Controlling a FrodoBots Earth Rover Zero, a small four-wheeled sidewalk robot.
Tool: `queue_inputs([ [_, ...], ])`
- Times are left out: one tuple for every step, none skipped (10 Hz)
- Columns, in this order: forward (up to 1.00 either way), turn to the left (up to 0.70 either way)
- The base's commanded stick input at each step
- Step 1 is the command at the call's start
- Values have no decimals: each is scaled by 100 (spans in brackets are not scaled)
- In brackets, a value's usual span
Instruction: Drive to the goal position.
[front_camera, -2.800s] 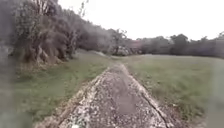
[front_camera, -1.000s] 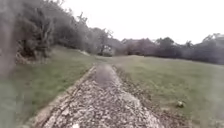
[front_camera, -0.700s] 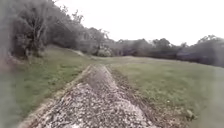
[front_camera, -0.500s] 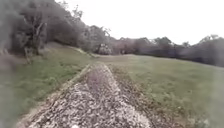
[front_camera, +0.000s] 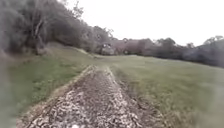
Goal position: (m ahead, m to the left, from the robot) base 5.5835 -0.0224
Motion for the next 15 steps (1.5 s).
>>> queue_inputs([
  [100, 0],
  [100, 0],
  [100, 0],
  [100, 0],
  [100, 0],
  [100, -4],
  [100, -40],
  [100, -40],
  [100, -19],
  [100, -4],
  [100, -4],
  [100, -4],
  [100, -4],
  [100, -4],
  [100, -4],
])
